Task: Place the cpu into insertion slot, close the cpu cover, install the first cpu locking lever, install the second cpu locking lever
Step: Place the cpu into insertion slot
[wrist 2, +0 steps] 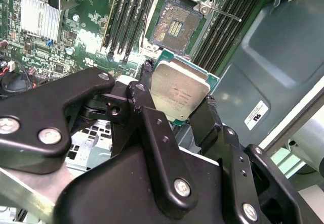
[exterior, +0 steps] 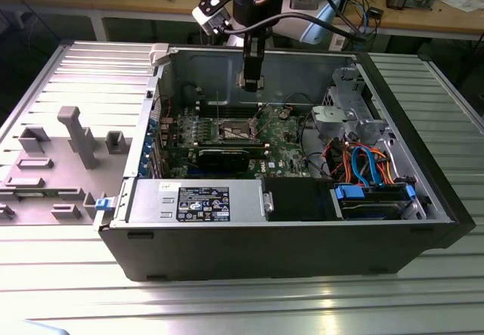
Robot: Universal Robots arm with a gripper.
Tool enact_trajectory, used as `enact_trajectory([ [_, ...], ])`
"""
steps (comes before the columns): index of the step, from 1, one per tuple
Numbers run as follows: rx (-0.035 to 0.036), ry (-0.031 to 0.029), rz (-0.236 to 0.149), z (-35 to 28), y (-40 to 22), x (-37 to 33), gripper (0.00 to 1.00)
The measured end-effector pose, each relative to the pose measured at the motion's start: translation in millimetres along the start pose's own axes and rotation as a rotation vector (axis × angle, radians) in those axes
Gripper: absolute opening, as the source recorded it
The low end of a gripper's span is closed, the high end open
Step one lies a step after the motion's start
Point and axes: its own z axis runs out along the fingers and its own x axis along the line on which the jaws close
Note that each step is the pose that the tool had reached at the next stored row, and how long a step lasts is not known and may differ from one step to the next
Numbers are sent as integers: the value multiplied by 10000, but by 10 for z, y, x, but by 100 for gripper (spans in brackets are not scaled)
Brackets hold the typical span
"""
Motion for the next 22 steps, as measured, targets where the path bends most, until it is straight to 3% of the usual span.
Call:
enact_trajectory([
  [15,0,2,2,6,-3,-1,55],
  [17,-4,0,2,40,-8,-4,55],
  [22,-4,2,2,50,-9,-4,55],
])
